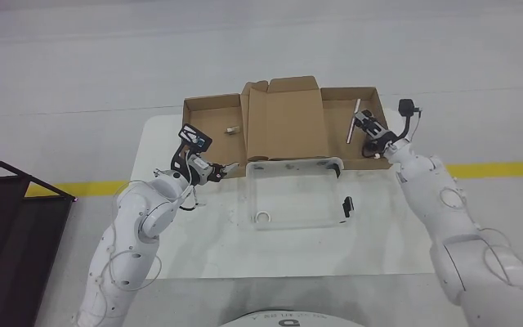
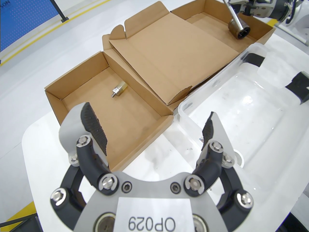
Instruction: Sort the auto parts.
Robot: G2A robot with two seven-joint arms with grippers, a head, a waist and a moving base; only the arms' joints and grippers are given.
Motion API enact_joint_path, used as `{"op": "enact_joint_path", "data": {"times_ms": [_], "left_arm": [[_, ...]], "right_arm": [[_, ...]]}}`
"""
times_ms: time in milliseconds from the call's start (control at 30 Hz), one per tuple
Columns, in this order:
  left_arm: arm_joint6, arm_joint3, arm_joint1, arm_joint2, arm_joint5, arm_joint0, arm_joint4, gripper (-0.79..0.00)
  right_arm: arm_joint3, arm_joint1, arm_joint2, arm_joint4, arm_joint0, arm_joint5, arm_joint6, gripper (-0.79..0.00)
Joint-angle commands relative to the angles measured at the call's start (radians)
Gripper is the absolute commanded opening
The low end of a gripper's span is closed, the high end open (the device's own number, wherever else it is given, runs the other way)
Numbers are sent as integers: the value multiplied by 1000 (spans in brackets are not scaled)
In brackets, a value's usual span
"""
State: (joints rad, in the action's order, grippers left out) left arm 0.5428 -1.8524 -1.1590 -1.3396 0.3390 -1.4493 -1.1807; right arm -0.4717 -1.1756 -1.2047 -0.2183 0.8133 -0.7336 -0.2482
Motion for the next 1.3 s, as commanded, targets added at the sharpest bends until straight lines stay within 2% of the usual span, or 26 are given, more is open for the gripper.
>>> {"op": "enact_joint_path", "data": {"times_ms": [0,200,333,567,733,767,800,833,900,1267], "left_arm": [[0,0,0,0,0,0,0,0],[0,0,0,0,0,0,0,0],[0,0,0,0,0,0,0,0],[0,0,0,0,0,0,0,0],[0,0,0,0,0,0,0,0],[0,0,0,0,0,0,0,0],[0,0,0,0,0,0,0,0],[0,0,0,0,0,0,0,0],[0,0,0,0,0,0,0,0],[-2,-8,0,6,8,0,-5,0]], "right_arm": [[0,-1,0,0,1,-3,1,-523],[-33,1,-10,4,19,-59,17,-508],[-119,13,-28,29,66,-264,-9,-471],[-540,61,-82,40,261,-279,-84,-471],[-781,101,-126,70,383,-279,-183,-456],[-814,109,-135,80,400,-279,-204,-425],[-847,116,-143,89,416,-279,-227,-302],[-877,124,-149,97,430,-279,-251,0],[-909,134,-158,117,447,-279,-282,0],[-909,134,-158,117,447,-279,-282,0]]}}
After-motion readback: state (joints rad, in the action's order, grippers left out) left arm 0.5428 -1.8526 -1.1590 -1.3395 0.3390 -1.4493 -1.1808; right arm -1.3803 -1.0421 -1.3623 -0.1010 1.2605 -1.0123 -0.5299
